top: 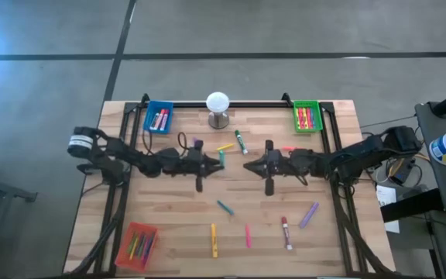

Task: Pick & Place Markers
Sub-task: Put the light blue highlighter pen into the green bin

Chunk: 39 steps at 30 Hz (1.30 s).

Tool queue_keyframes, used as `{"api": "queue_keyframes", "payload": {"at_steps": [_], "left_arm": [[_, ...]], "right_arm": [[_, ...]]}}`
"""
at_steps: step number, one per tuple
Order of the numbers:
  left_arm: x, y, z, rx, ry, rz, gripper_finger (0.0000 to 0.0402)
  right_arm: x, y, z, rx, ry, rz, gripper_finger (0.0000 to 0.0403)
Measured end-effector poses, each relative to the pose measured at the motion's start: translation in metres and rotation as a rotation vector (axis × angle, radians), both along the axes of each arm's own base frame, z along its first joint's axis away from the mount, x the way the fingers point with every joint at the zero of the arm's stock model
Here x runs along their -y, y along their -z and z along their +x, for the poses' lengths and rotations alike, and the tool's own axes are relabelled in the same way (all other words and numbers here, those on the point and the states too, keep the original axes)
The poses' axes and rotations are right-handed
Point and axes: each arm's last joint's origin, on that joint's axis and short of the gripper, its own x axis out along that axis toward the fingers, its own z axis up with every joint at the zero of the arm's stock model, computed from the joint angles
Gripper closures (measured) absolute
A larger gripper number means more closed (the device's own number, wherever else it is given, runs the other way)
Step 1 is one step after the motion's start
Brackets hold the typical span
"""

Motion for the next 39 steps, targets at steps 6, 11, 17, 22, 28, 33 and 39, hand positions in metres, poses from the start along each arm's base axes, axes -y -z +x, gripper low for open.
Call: {"api": "queue_keyframes", "payload": {"at_steps": [6, 11, 17, 22, 28, 33, 39], "left_arm": [[-0.012, 0.002, -0.003, -0.004, 0.036, 0.078, 0.0351], [-0.011, 0.002, -0.003, -0.005, 0.046, 0.113, 0.0351], [-0.011, 0.002, -0.003, -0.006, 0.055, 0.126, 0.0351], [-0.010, 0.002, -0.003, -0.003, 0.071, 0.136, 0.0351], [-0.010, 0.003, -0.003, -0.013, 0.074, 0.136, 0.0351], [-0.010, 0.003, -0.003, -0.006, 0.072, 0.106, 0.0341], [-0.013, 0.003, -0.005, -0.010, 0.004, 0.057, 0.0293]], "right_arm": [[0.001, -0.028, 0.022, -0.013, 0.058, -0.023, 0.0322], [0.000, -0.034, 0.052, -0.094, 0.075, -0.016, 0.0254], [0.000, -0.047, 0.082, -0.086, 0.072, -0.015, 0.0202], [0.000, -0.051, 0.096, -0.120, 0.075, -0.018, 0.0217], [0.000, -0.059, 0.103, -0.105, 0.076, -0.012, 0.0290], [0.001, -0.066, 0.099, -0.092, 0.081, -0.005, 0.0356], [0.006, -0.077, 0.088, -0.115, 0.108, -0.014, 0.0356]]}}
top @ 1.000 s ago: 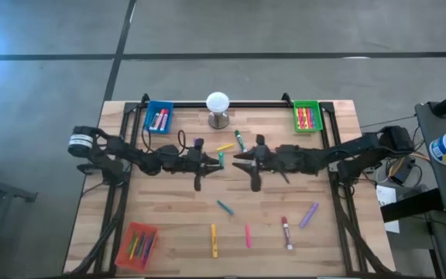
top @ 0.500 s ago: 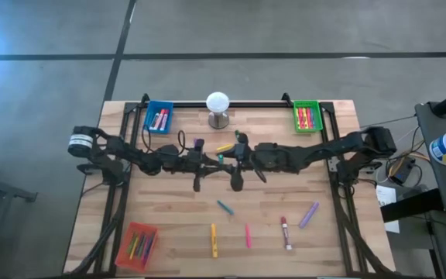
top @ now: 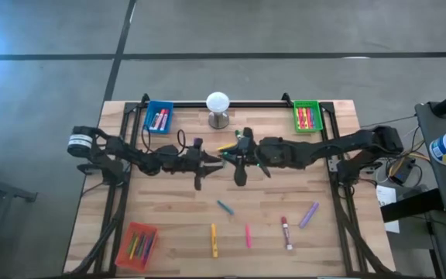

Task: Pick & Place Markers
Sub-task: Put the light blue highlighter pen into the green bin

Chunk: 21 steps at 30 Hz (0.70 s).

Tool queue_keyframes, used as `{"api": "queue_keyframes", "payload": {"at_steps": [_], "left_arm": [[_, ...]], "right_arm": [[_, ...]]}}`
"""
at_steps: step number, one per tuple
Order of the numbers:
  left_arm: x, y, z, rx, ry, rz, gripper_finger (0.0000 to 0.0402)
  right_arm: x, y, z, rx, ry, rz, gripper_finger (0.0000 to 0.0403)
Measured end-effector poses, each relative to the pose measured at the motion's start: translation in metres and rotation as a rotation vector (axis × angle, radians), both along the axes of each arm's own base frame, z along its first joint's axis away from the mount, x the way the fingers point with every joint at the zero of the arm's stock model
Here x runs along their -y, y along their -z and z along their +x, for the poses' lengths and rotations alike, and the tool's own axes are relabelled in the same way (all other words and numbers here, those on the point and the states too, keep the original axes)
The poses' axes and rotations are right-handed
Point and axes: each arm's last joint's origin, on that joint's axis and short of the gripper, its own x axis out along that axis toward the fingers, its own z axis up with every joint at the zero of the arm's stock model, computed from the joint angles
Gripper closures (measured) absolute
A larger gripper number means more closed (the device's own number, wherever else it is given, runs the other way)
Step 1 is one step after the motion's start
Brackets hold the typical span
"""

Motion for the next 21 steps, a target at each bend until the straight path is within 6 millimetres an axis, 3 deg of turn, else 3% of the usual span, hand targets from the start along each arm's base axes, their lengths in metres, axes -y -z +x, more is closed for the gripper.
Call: {"api": "queue_keyframes", "payload": {"at_steps": [5, 11, 16, 21], "left_arm": [[-0.004, 0.005, -0.007, -0.022, -0.024, 0.005, 0.0278], [-0.007, 0.003, -0.014, -0.014, -0.030, 0.007, 0.0277], [-0.007, 0.002, -0.014, -0.010, -0.026, 0.008, 0.0276], [-0.007, 0.002, -0.014, -0.012, -0.025, 0.008, 0.0276]], "right_arm": [[0.021, -0.025, -0.033, -0.067, 0.142, 0.007, 0.0356], [0.079, -0.043, -0.093, -0.324, 0.487, 0.053, 0.0353], [0.144, -0.031, -0.143, -0.555, 0.807, 0.141, 0.0351], [0.201, -0.008, -0.184, -0.646, 0.961, 0.271, 0.0350]]}}
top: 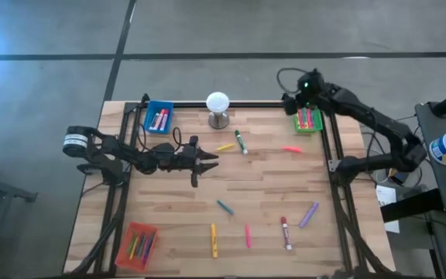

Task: Pick & Place Markers
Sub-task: Put the light blue highlighter pen into the green bin, then put the orange pen into the orange bin

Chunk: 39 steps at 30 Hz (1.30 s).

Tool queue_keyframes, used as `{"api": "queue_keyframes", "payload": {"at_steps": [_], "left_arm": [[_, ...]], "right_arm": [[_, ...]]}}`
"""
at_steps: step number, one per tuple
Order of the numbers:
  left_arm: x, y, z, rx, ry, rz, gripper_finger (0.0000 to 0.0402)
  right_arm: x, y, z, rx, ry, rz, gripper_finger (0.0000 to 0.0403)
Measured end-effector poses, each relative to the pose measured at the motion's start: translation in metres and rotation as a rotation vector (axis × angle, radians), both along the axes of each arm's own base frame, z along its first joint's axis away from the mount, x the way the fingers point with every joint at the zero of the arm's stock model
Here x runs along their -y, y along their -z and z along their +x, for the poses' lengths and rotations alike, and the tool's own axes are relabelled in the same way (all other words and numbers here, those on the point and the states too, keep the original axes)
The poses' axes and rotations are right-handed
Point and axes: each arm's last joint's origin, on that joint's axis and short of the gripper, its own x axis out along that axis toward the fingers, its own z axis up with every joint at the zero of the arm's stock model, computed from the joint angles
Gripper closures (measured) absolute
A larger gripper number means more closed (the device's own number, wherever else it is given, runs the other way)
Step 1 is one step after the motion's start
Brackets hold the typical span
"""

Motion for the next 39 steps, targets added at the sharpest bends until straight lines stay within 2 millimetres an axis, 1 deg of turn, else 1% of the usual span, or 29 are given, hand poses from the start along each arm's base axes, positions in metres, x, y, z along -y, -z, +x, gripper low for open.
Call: {"api": "queue_keyframes", "payload": {"at_steps": [3, 5, 9, 13, 18, 21, 24, 26, 29, 32, 34, 35, 37, 39], "left_arm": [[0.000, 0.000, 0.000, -0.001, 0.000, 0.000, 0.0276], [0.000, 0.000, 0.000, 0.001, 0.000, 0.000, 0.0276], [0.000, 0.000, 0.000, 0.001, 0.001, 0.000, 0.0276], [0.000, 0.000, 0.000, 0.000, 0.001, 0.000, 0.0276], [0.000, 0.000, 0.000, -0.001, 0.002, -0.011, 0.0276], [0.000, 0.000, 0.000, 0.001, 0.009, -0.033, 0.0276], [0.000, -0.001, 0.000, 0.006, 0.012, -0.036, 0.0276], [0.000, -0.001, 0.000, 0.006, 0.012, -0.037, 0.0276], [0.000, -0.001, 0.000, 0.009, 0.012, -0.038, 0.0276], [0.000, -0.001, 0.000, 0.013, 0.012, -0.041, 0.0276], [0.000, -0.002, 0.000, 0.016, 0.013, -0.041, 0.0276], [0.000, -0.002, 0.000, 0.017, 0.013, -0.041, 0.0276], [0.000, -0.002, 0.000, 0.019, 0.014, -0.041, 0.0276], [0.000, -0.002, 0.000, 0.020, 0.014, -0.040, 0.0276]], "right_arm": [[0.025, 0.011, -0.017, -0.017, 0.078, 0.042, 0.0350], [0.037, 0.021, -0.025, -0.035, 0.118, 0.083, 0.0350], [0.056, 0.043, -0.028, -0.058, 0.138, 0.169, 0.0349], [0.067, 0.060, -0.021, -0.094, 0.135, 0.219, 0.0349], [0.076, 0.081, -0.019, -0.132, 0.154, 0.293, 0.0347], [0.078, 0.088, -0.018, -0.147, 0.166, 0.310, 0.0332], [0.078, 0.089, -0.017, -0.146, 0.180, 0.321, 0.0303], [0.077, 0.088, -0.018, -0.143, 0.193, 0.321, 0.0283], [0.073, 0.079, -0.020, -0.136, 0.188, 0.299, 0.0257], [0.064, 0.065, -0.022, -0.098, 0.139, 0.304, 0.0250], [0.051, 0.054, -0.020, -0.049, 0.079, 0.299, 0.0260], [0.041, 0.050, -0.017, -0.036, 0.048, 0.287, 0.0269], [0.018, 0.044, -0.011, -0.020, -0.020, 0.256, 0.0294], [-0.007, 0.043, -0.004, 0.012, -0.088, 0.231, 0.0322]]}}
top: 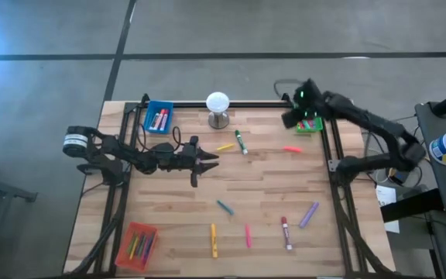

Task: Pick & Place Markers
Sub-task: Put the orange pen into the orange bin

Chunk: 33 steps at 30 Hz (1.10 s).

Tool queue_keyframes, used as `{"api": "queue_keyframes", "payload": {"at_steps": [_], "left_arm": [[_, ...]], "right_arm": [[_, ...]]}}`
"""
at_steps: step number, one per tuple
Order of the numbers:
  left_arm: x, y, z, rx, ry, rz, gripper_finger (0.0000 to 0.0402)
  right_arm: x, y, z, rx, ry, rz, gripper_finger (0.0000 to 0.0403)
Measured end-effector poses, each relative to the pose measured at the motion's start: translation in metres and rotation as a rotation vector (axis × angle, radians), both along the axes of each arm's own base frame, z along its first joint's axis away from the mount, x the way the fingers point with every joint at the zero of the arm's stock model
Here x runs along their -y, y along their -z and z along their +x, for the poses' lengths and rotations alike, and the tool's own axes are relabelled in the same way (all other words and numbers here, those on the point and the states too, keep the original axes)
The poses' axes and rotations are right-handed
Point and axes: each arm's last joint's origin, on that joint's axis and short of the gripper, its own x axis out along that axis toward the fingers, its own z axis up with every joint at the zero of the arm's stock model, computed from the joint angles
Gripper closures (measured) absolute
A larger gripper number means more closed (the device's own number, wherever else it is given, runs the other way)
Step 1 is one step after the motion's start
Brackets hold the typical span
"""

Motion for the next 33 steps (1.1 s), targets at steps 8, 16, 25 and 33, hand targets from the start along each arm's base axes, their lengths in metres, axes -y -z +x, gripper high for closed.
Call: {"api": "queue_keyframes", "payload": {"at_steps": [8, 16, 25, 33], "left_arm": [[0.000, 0.001, 0.000, -0.005, 0.001, 0.000, 0.0276], [0.000, 0.001, 0.000, -0.006, 0.000, 0.006, 0.0276], [0.001, -0.003, 0.002, 0.008, 0.034, -0.002, 0.0276], [0.003, -0.003, 0.002, 0.006, 0.108, 0.004, 0.0276]], "right_arm": [[-0.107, 0.017, 0.024, 0.270, -0.278, -0.026, 0.0391], [-0.177, 0.037, 0.030, 0.400, -0.378, -0.063, 0.0392], [-0.150, 0.048, 0.019, 0.180, -0.237, 0.007, 0.0360], [-0.098, 0.061, 0.023, -0.042, -0.373, 0.097, 0.0300]]}}
